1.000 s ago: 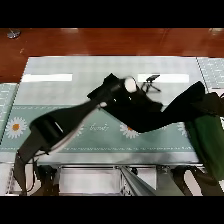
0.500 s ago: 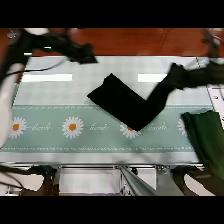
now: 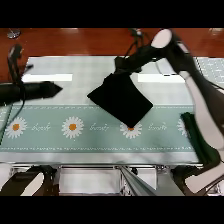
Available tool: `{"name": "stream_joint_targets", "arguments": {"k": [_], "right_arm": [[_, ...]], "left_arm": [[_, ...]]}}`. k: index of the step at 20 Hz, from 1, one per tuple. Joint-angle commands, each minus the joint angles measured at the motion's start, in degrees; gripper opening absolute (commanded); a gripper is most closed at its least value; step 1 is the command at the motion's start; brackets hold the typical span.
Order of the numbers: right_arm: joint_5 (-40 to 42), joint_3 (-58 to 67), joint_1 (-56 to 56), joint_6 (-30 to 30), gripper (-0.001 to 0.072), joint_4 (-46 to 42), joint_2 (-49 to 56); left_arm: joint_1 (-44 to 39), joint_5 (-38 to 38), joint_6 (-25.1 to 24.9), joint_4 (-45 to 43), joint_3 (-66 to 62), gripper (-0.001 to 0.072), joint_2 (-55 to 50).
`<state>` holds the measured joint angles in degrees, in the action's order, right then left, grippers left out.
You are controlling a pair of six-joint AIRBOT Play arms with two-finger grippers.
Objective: Fold the shirts.
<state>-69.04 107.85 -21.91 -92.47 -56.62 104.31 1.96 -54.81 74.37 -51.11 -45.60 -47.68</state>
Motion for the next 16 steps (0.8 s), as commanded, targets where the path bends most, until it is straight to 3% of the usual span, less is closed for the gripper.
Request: {"name": "stream_joint_targets", "arguments": {"k": [1, 5, 6, 7, 8, 12, 14, 16], "right_arm": [[-0.37, 7.41, -2.67, -1.6, 0.0039, 0.39, 9.01], [-2.12, 8.09, -4.04, -1.95, 0.0043, 5.03, 12.98], [-3.1, 8.09, -4.33, -1.68, 0.0162, 6.32, 13.4], [-4.02, 8.11, -4.33, -1.22, 0.0459, 6.78, 13.42], [-5.27, 8.35, -3.5, -0.31, 0.0636, 6.82, 13.11], [-18.49, 9.16, 7.06, -0.07, 0.0627, 5.68, 5.77], [-26.14, 8.85, 14.12, 1.2, 0.0627, -3.78, -1.95], [-26.23, 1.79, 19.8, 1.62, 0.0627, -15.89, -12.0]], "left_arm": [[0.5, 3.43, -0.22, 3.28, 11.58, 0.0015, 6.14], [-0.68, 7.26, -0.2, 3.82, 12.37, 0.0015, 4.98], [-1.07, 8.87, -0.2, 4.17, 12.37, 0.0015, 4.7], [-1.31, 10.23, -0.17, 4.7, 12.37, 0.0015, 4.35], [-1.38, 10.84, -0.17, 5.68, 12.37, 0.0015, 3.91], [-1.38, 10.67, -0.2, 6.8, 12.37, 0.0015, 3.34], [-1.38, 10.62, -0.2, 6.8, 12.37, 0.0015, 3.34], [-1.4, 10.1, -0.2, 6.8, 12.39, 0.0015, 3.34]]}}
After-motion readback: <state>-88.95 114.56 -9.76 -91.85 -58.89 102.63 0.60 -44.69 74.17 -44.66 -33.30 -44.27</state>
